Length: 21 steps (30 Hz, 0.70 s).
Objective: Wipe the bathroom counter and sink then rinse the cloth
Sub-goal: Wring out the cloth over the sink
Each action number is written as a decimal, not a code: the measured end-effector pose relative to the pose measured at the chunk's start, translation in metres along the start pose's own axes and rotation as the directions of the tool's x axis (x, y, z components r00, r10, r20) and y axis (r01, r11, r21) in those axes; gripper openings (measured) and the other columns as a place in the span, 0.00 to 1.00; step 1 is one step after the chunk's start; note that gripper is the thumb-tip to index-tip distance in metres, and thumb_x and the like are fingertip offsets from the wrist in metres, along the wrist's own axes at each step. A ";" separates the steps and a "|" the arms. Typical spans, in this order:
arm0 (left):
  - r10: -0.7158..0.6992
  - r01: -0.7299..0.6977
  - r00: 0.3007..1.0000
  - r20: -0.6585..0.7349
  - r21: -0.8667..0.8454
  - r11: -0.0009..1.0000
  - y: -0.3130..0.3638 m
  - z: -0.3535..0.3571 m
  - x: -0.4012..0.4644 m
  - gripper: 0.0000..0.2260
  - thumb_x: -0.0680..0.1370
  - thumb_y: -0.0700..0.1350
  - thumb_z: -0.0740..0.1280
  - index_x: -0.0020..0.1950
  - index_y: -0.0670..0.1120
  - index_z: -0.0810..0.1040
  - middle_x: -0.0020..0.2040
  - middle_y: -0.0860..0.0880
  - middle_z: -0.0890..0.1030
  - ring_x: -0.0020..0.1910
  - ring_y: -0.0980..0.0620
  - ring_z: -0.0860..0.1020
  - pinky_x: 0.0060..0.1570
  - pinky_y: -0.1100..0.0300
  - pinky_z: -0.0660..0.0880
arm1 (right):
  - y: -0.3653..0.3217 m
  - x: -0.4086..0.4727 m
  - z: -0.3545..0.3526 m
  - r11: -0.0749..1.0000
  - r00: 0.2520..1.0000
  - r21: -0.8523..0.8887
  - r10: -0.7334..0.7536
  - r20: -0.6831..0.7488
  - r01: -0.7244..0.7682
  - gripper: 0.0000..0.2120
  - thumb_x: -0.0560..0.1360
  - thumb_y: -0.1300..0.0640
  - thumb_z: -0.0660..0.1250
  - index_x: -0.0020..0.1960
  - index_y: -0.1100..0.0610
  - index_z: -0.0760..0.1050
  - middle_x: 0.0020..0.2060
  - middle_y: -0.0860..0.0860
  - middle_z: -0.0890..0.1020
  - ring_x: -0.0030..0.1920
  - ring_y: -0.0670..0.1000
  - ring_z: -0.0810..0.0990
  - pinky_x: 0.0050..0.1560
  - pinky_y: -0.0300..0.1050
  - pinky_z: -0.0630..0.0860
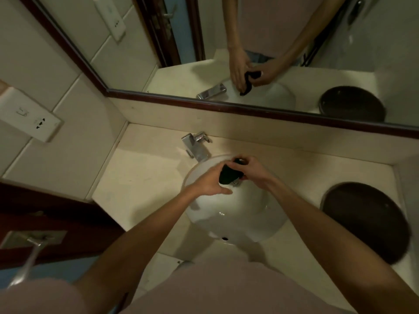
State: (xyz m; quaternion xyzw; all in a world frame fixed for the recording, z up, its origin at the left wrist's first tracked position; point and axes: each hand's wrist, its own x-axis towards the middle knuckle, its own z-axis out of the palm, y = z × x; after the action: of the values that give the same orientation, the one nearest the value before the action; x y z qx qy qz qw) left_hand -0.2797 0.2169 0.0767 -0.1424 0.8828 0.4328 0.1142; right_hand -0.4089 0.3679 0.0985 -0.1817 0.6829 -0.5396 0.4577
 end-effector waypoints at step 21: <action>0.040 -0.058 0.998 0.046 0.554 0.830 0.013 -0.030 -0.018 0.13 0.72 0.50 0.75 0.52 0.55 0.76 0.50 0.55 0.80 0.48 0.54 0.76 0.41 0.57 0.73 | 0.034 -0.015 0.005 0.884 0.817 -0.353 0.434 0.379 -0.306 0.12 0.80 0.63 0.67 0.62 0.58 0.72 0.59 0.59 0.79 0.59 0.57 0.83 0.57 0.57 0.83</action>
State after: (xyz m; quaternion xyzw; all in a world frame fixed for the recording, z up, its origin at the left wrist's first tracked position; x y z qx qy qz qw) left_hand -0.2699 0.2036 0.1103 -0.0735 0.9718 0.1629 0.1538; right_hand -0.3886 0.3880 0.0747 -0.2252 0.6494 -0.2819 0.6694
